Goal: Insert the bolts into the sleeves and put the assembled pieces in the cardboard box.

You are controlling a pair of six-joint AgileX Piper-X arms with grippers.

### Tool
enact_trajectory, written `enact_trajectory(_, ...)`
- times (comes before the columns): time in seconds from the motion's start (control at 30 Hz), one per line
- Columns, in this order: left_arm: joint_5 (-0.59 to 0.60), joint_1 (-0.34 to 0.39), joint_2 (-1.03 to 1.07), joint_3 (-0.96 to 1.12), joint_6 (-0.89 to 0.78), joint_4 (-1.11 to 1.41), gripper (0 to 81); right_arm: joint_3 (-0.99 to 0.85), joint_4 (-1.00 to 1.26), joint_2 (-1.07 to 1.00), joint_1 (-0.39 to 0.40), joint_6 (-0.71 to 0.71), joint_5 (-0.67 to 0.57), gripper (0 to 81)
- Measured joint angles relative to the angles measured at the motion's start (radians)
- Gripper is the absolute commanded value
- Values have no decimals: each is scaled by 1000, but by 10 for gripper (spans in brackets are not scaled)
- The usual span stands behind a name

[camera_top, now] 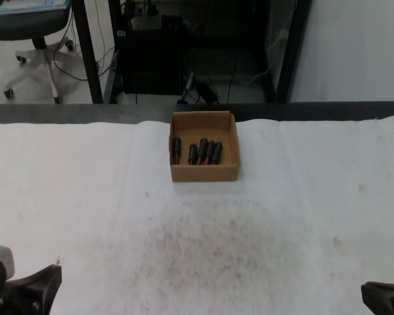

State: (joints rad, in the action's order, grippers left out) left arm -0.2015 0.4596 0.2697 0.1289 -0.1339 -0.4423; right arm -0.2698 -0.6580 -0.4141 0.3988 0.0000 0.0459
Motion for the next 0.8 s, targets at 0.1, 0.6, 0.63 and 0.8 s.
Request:
enact_trajectory(0.1,0,0,0,0,0,0,3,4,0,0,0,0,0,8)
enact_trajectory(0.6,15,0,0,0,0,-6,3,120,105,0,0,6,7,8)
enact_trajectory(0.63,24,0,0,0,0,-10,3,150,133,0,0,6,7,8)
enact_trajectory(0.8,155,0,0,-4,0,-40,3,199,191,0,0,7,7,8)
